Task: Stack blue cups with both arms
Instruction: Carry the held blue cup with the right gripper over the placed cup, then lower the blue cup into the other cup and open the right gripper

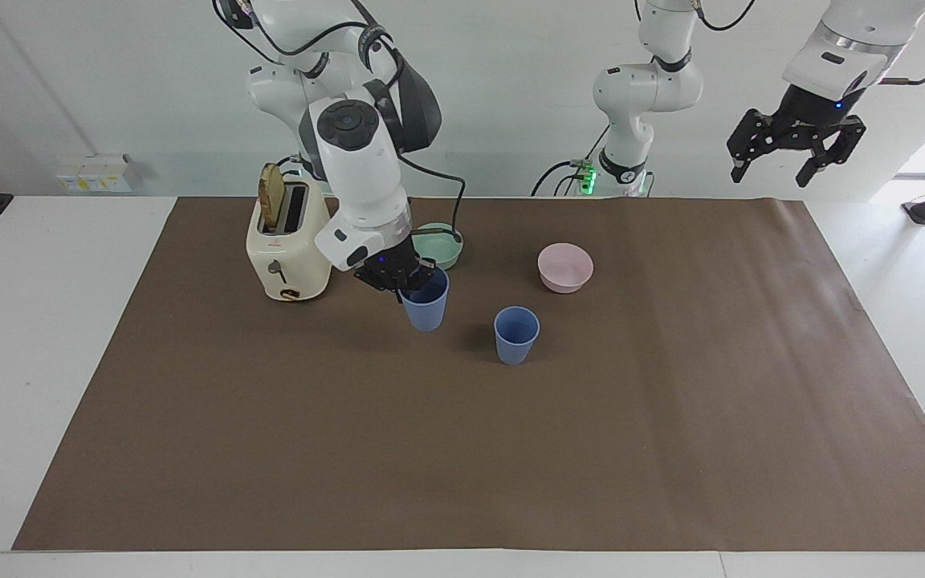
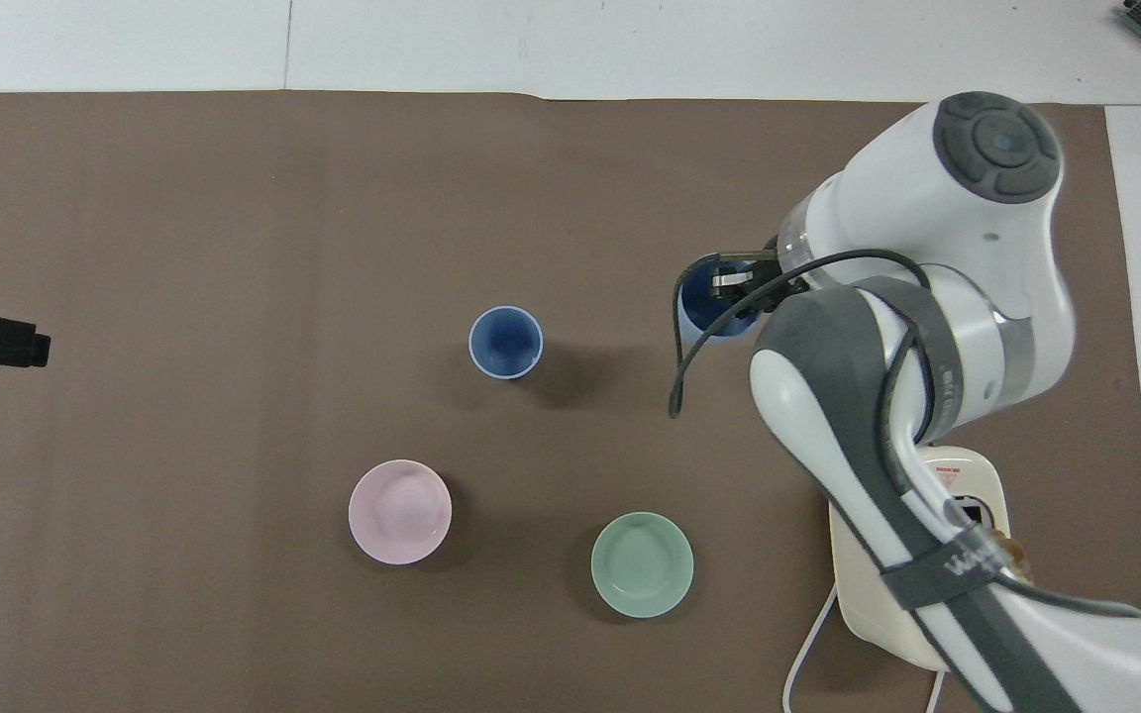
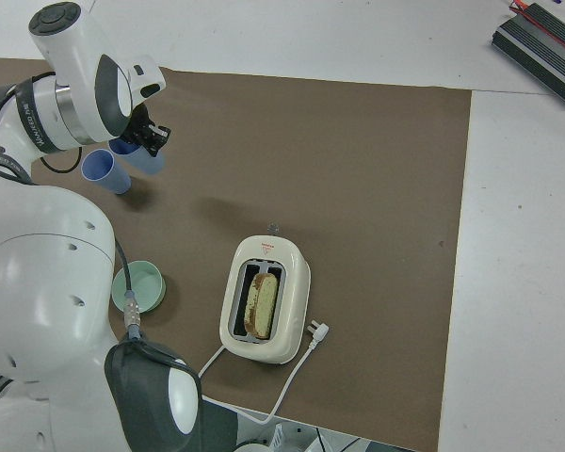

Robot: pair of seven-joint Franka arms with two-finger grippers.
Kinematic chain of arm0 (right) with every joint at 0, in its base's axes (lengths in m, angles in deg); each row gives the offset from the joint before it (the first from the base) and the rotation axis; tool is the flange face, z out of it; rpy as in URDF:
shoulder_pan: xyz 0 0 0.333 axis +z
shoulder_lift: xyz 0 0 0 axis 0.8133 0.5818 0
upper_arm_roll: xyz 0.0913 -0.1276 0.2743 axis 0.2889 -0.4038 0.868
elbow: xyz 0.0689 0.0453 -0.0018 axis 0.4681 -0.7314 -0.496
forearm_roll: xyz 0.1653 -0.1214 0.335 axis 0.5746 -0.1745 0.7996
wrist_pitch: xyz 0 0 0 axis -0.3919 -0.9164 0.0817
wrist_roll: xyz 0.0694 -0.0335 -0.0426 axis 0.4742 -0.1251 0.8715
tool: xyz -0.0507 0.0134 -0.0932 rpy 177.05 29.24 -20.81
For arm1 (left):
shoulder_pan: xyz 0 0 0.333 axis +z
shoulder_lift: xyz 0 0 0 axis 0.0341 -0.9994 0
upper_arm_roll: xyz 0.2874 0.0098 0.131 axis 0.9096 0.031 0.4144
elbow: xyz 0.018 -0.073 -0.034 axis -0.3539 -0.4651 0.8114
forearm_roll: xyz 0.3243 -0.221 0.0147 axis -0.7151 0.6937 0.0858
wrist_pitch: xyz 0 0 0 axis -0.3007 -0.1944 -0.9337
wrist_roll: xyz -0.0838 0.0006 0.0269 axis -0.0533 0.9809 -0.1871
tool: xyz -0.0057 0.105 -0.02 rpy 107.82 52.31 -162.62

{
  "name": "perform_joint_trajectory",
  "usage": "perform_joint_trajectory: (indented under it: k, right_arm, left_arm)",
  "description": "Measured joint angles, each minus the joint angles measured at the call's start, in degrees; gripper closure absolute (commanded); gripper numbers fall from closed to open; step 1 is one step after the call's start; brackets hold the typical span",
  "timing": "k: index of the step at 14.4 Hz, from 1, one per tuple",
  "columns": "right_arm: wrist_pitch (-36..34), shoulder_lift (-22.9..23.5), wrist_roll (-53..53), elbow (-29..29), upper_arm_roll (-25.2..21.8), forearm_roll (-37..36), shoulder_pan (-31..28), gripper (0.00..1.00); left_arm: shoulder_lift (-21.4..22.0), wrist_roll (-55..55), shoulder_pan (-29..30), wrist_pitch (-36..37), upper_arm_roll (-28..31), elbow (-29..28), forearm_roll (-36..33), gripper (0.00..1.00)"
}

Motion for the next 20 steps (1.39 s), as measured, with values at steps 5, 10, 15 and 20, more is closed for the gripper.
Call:
perform_joint_trajectory:
  k: [5,10,15,20]
  right_arm:
    - [0.07,1.69,-2.98,4.35,0.02,0.01,3.75,1.0]
    - [0.89,3.57,-3.42,7.71,0.65,0.09,5.51,1.0]
    - [5.03,6.98,-3.78,7.87,1.57,0.09,8.33,1.0]
    - [6.02,9.28,-3.8,8.13,1.58,0.05,9.31,1.0]
  left_arm:
    - [0.0,0.0,0.14,0.03,0.0,-0.02,0.0,0.0]
    - [0.0,0.0,0.15,0.03,-0.01,-0.03,0.0,0.0]
    - [0.0,0.0,0.15,0.03,-0.01,-0.03,0.0,0.0]
    - [0.0,0.0,0.15,0.03,-0.01,-0.03,0.0,0.0]
